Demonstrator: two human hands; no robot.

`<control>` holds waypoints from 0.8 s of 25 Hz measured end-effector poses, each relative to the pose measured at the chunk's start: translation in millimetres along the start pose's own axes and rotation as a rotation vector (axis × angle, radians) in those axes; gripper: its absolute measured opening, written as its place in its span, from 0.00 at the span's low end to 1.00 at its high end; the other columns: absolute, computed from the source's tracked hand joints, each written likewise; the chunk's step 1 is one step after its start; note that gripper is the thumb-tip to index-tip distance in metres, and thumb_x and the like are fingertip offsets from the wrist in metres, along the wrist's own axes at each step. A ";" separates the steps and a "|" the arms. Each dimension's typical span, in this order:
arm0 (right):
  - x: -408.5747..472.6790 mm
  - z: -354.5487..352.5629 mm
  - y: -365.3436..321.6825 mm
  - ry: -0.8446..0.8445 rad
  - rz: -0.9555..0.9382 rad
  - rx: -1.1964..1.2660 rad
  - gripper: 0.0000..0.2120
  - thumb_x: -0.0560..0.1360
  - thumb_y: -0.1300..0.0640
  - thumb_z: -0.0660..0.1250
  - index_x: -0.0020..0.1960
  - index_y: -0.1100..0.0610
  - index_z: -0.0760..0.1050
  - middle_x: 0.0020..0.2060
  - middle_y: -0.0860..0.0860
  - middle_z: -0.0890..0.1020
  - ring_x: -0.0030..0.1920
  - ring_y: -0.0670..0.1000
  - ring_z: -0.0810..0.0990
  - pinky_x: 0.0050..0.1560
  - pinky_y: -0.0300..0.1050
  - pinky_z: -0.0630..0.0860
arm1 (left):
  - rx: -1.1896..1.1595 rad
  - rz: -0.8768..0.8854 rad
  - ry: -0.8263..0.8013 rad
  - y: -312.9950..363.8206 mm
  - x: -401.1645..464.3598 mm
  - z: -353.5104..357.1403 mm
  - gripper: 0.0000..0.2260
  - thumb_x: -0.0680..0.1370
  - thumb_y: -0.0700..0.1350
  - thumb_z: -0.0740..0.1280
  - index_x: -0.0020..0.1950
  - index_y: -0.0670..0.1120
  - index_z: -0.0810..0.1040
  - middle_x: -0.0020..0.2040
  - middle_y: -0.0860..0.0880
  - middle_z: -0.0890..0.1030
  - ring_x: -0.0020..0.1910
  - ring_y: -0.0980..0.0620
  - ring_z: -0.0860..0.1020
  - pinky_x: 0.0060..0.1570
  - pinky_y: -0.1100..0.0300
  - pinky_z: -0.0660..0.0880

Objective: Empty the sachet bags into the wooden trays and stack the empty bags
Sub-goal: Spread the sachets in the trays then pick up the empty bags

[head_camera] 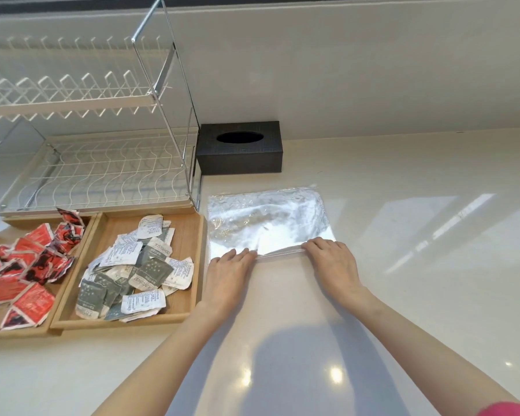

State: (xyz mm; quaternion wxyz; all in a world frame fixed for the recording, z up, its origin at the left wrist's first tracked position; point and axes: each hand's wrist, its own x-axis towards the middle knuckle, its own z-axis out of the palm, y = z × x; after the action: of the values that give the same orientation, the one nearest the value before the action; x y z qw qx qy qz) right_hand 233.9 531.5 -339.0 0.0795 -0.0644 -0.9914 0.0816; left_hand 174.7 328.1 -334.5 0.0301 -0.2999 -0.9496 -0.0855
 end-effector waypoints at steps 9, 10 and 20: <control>-60.0 -34.1 -1.4 -0.219 0.377 0.628 0.23 0.73 0.55 0.56 0.68 0.52 0.65 0.69 0.55 0.65 0.71 0.54 0.61 0.71 0.48 0.55 | -0.180 -0.036 0.009 1.9 -51.3 -8.4 0.09 0.75 0.44 0.64 0.54 0.49 0.77 0.38 0.48 0.85 0.37 0.42 0.82 0.30 0.55 0.73; -59.8 -39.5 -1.0 -0.200 0.471 0.770 0.22 0.74 0.56 0.57 0.69 0.52 0.64 0.69 0.56 0.64 0.70 0.53 0.62 0.71 0.49 0.58 | -0.193 -0.031 0.000 2.6 -54.6 -7.2 0.10 0.76 0.44 0.62 0.56 0.49 0.76 0.41 0.47 0.85 0.41 0.41 0.81 0.33 0.54 0.73; -47.6 -60.9 8.5 -0.380 0.935 1.365 0.13 0.74 0.50 0.64 0.49 0.61 0.74 0.39 0.55 0.79 0.35 0.51 0.80 0.36 0.42 0.78 | -0.303 0.116 0.091 6.3 -83.2 -12.7 0.19 0.75 0.52 0.51 0.54 0.47 0.78 0.48 0.48 0.84 0.46 0.45 0.82 0.41 0.55 0.77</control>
State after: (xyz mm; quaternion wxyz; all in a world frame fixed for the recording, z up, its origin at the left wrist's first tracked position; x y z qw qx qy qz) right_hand 291.7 542.3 -288.2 -0.1088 -0.3906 -0.5925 0.6961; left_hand 246.5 284.0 -330.1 0.0324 -0.3512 -0.9047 -0.2391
